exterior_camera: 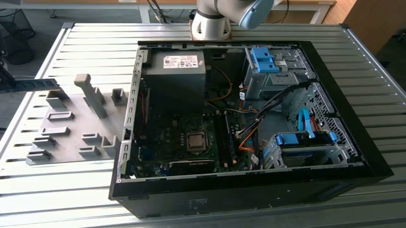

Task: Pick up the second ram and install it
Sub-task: 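Pick up the second ram and move it above second insertion slot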

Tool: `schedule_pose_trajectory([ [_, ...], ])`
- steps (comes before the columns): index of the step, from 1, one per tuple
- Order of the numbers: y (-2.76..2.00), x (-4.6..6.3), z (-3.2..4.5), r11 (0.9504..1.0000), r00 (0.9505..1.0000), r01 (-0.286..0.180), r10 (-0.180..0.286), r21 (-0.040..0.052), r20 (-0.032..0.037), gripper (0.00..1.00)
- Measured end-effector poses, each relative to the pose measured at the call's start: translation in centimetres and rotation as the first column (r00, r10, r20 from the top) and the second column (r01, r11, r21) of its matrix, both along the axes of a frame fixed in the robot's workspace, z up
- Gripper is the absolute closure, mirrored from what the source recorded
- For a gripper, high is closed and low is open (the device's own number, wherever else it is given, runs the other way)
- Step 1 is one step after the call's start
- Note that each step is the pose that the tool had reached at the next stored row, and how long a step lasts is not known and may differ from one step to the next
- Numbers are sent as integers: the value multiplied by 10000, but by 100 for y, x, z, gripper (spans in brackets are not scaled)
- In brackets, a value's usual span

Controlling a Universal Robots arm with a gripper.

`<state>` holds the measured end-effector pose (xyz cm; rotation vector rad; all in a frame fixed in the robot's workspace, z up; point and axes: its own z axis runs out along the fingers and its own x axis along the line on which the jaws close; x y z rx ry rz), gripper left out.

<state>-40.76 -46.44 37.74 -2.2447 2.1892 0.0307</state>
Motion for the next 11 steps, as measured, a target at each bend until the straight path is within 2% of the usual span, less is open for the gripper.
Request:
schedule_pose_trajectory([
  [11, 0, 15, 5, 10000, 10000, -1, 1, -2, -4, 86],
])
